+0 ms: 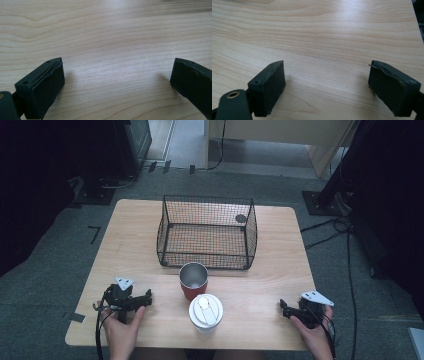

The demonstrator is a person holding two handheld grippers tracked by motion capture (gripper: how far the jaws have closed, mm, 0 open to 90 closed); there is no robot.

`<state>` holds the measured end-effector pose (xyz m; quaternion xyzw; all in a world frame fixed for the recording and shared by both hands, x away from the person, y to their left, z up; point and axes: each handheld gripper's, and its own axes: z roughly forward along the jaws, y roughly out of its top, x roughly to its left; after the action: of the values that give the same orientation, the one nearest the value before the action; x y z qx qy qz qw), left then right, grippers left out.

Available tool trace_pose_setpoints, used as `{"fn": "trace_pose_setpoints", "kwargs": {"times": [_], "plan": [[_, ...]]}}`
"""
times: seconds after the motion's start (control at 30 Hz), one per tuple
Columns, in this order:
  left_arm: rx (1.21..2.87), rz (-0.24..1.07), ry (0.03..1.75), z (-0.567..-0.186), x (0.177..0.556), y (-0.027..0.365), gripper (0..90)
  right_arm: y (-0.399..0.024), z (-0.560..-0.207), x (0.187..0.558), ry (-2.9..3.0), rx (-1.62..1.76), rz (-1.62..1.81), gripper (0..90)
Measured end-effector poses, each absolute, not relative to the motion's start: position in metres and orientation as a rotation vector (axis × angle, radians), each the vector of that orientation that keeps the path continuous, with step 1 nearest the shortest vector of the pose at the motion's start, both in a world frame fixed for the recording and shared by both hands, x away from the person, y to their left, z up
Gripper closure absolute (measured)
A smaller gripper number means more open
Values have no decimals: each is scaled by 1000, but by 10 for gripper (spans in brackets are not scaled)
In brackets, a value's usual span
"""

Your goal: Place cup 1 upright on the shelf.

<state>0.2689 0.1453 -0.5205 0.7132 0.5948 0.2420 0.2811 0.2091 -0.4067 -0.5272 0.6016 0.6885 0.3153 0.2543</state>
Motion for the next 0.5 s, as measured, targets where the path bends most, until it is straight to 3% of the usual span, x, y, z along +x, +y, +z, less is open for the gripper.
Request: {"fn": "trace_pose_setpoints", "kwargs": {"times": [0.3, 0.5], "plan": [[1890, 662, 1623, -521, 270, 141, 0, -407, -527, 209, 1871, 1635, 859, 139], [1942, 605, 1551, -518, 268, 133, 1, -407, -527, 209, 1871, 1635, 860, 138]]}}
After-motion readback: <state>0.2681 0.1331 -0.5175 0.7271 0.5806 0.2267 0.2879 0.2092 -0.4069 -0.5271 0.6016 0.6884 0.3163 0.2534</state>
